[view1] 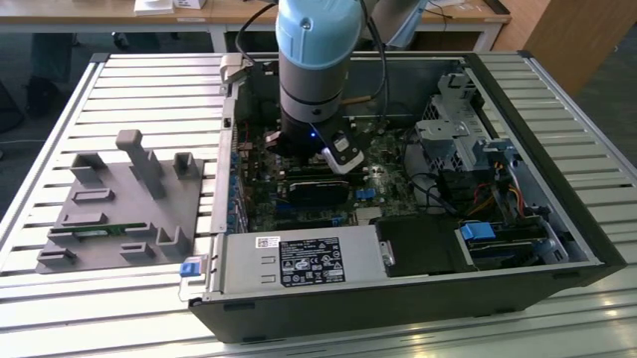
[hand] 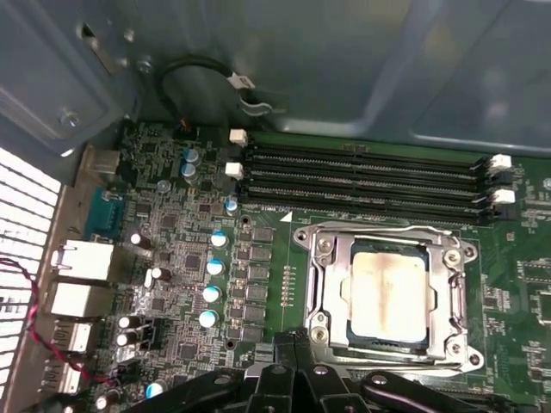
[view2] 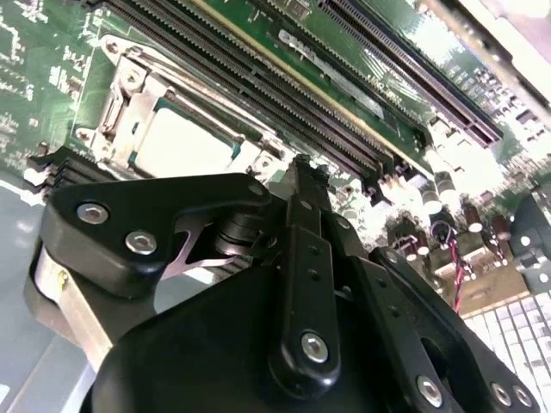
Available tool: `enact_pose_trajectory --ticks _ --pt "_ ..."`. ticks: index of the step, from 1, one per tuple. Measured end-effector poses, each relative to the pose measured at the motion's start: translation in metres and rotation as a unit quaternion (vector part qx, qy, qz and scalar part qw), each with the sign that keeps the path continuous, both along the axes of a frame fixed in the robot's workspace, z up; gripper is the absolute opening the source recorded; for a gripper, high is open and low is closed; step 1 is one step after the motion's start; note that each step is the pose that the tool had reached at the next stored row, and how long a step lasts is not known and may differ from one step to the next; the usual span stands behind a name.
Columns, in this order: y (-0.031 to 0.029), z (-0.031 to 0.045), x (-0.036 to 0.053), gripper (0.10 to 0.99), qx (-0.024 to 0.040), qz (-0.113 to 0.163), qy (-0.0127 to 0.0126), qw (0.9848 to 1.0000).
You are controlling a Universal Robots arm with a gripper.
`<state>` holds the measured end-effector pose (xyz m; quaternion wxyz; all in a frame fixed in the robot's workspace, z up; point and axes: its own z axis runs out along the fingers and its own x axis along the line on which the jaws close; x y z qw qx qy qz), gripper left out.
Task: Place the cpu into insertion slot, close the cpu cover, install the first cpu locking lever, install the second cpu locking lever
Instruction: 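Install the second cpu locking lever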
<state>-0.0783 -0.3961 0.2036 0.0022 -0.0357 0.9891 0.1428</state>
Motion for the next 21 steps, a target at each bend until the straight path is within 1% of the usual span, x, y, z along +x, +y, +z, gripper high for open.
enact_pose_trajectory --ticks 18,21 --pt "0.0 0.019 0.0 0.106 0.0001 0.0 0.0003 1.0" --pt "0.0001 0.0203 0.0 0.106 0.0002 0.0 0.0002 1.0"
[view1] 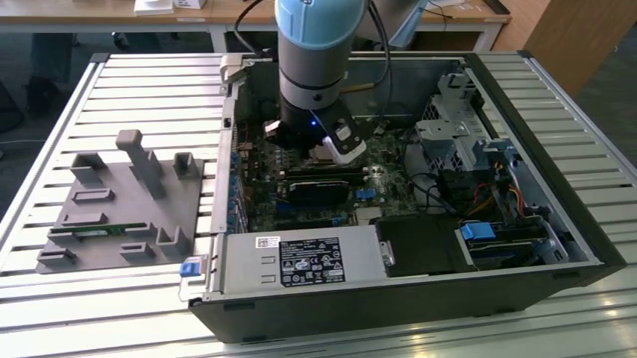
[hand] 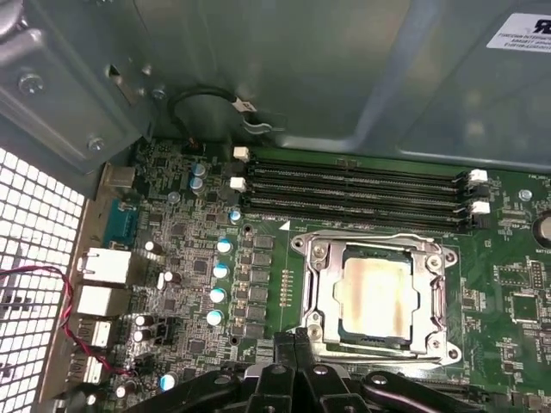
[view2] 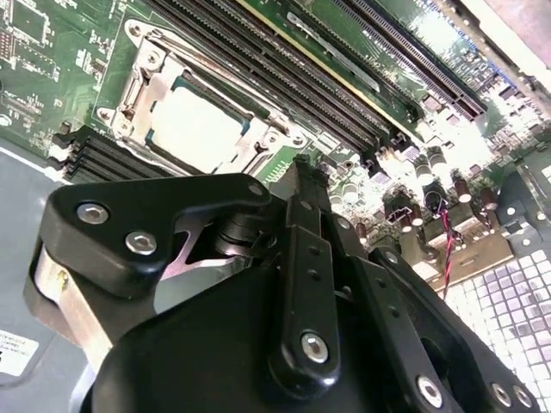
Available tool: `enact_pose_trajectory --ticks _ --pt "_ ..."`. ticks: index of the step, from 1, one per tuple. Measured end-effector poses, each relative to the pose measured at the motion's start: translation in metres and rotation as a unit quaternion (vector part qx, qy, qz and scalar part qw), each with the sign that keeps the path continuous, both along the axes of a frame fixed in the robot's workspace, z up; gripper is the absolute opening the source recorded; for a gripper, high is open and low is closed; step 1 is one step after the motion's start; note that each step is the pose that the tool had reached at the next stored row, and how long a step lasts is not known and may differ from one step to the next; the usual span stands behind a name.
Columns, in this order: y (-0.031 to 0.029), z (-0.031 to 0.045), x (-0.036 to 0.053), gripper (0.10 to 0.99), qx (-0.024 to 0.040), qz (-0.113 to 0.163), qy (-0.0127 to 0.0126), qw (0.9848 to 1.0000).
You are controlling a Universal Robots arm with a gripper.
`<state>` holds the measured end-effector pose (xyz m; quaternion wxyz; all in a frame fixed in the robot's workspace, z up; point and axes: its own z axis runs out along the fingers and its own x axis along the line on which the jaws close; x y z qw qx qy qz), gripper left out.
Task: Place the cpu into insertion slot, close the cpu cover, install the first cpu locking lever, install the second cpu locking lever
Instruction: 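Install the second cpu locking lever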
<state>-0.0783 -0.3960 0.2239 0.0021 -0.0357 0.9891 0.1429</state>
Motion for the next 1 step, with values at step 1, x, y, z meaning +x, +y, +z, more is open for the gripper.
enact_pose_trajectory --ticks 1 --pt "0.0 0.0 0.0 0.106 0.0 0.0 0.0 1.0"
